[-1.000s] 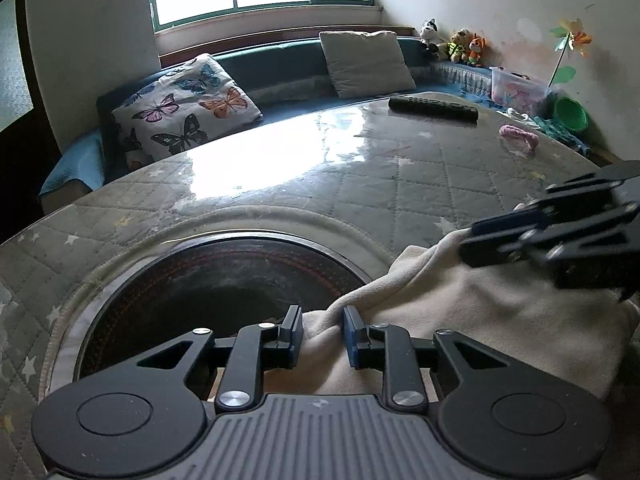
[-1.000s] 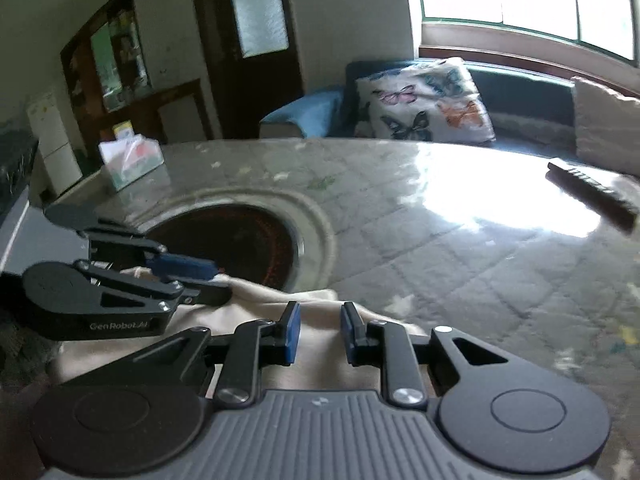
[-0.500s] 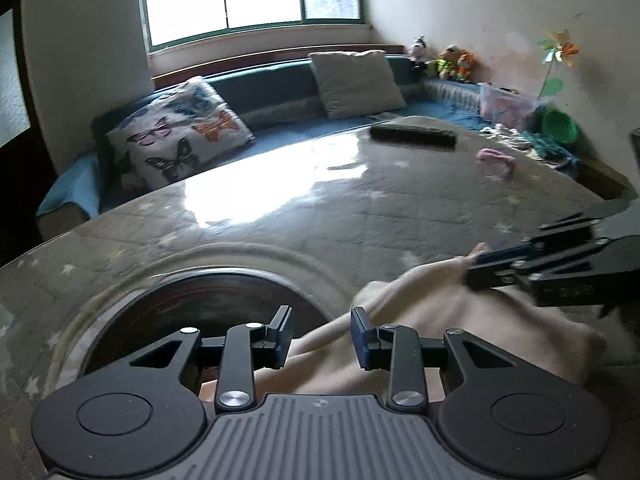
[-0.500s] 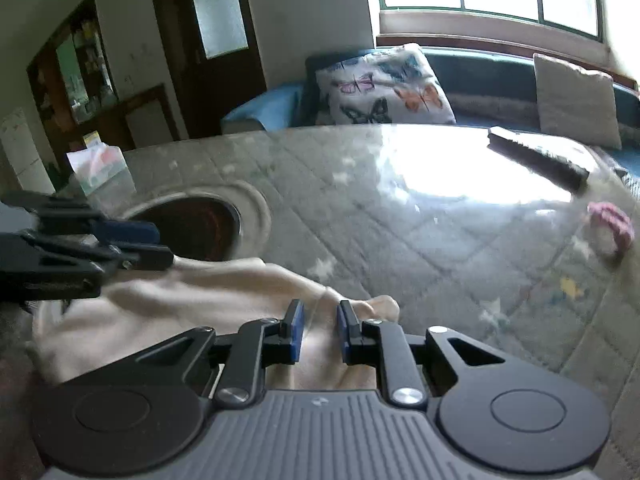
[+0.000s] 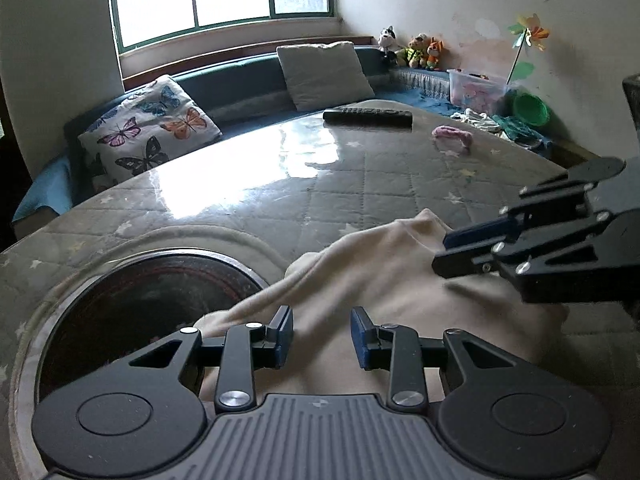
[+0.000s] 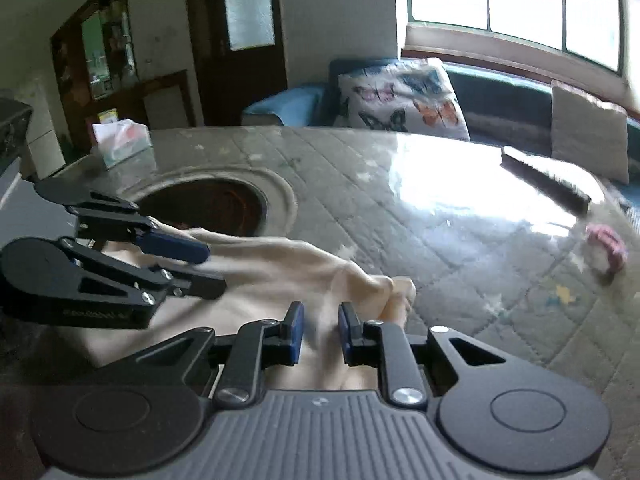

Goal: Fold clothes

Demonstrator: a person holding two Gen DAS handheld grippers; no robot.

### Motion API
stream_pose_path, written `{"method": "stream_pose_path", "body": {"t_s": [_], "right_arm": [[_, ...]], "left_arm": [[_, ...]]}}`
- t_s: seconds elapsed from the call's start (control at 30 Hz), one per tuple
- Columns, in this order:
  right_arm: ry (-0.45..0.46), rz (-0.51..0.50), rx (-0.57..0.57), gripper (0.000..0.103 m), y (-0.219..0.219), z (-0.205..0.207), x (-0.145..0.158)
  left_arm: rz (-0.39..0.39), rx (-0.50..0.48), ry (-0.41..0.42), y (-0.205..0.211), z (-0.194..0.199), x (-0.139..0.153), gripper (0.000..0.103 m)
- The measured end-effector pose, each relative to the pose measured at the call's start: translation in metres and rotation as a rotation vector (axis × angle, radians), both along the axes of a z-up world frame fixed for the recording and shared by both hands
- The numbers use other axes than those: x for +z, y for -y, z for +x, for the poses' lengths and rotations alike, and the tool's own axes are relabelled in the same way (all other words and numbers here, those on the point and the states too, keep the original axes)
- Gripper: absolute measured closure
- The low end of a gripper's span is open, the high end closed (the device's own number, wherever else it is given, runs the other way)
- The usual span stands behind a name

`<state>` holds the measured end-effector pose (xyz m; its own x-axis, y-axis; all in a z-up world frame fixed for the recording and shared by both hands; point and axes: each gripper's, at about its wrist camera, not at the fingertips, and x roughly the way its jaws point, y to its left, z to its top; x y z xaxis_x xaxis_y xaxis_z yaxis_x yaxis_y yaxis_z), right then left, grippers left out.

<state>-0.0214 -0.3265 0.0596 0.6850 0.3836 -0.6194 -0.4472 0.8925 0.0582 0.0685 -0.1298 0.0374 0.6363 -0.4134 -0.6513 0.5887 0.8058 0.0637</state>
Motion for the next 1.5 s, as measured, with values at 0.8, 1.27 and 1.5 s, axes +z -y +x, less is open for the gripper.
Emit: {"method": "stream_pose_path", "body": {"t_s": [0.8, 1.27, 1.5], "right_arm": [[-0.004, -0.026, 0.174, 0.079, -0.037, -0.072, -0.004], [-0.067, 0.046, 0.043, 0.076, 0.002, -0.049, -0.004], [-0.022, 0.081, -0.02, 0.076, 0.005, -0.012, 0.004]], "left_arm": [[-0.053, 0.148, -0.014, -0.072, -0.094, -0.003, 0.069], [-0.174, 0.241, -0.08, -0.095, -0.058, 0.008, 0.069], [-0.165, 0.311, -0.085, -0.103, -0.02, 0.009, 0.07]]}}
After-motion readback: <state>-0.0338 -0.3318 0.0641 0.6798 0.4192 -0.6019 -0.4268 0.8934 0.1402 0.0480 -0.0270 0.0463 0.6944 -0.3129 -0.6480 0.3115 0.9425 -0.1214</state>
